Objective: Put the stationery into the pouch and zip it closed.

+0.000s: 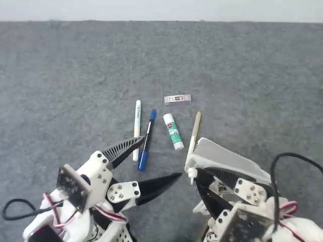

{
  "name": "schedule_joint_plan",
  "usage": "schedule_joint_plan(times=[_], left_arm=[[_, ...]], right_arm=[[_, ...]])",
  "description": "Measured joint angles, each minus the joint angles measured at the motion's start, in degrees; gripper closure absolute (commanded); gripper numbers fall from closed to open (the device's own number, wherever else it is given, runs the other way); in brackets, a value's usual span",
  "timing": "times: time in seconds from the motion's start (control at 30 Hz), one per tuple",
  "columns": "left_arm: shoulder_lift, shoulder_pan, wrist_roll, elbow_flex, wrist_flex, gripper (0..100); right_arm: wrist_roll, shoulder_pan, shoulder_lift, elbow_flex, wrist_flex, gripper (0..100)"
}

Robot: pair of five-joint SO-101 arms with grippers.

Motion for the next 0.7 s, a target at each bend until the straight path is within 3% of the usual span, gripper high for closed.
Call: schedule_joint_plan(times=[0.4,0.6,0.7], left_arm=[[8.79,8.88,9.05,-6.59,1.93,63],[9.67,9.23,9.14,-5.36,1.93,63],[9.67,5.89,9.32,-5.36,1.93,63]], right_arm=[[1.76,-0.35,-0.70,2.90,0.00,99.2],[1.76,-0.35,-0.70,2.90,0.00,99.2],[1.76,-0.35,-0.70,2.90,0.00,99.2]])
